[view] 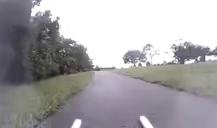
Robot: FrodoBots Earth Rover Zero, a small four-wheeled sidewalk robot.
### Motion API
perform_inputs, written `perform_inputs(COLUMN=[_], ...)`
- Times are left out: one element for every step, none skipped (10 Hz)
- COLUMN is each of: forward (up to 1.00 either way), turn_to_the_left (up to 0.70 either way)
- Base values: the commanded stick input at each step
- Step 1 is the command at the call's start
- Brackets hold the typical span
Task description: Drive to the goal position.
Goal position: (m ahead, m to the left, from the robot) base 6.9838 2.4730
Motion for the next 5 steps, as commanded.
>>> perform_inputs(forward=[0.7, 0.7, 0.7, 0.7, 0.7], turn_to_the_left=[0.0, 0.0, 0.0, 0.0, 0.0])
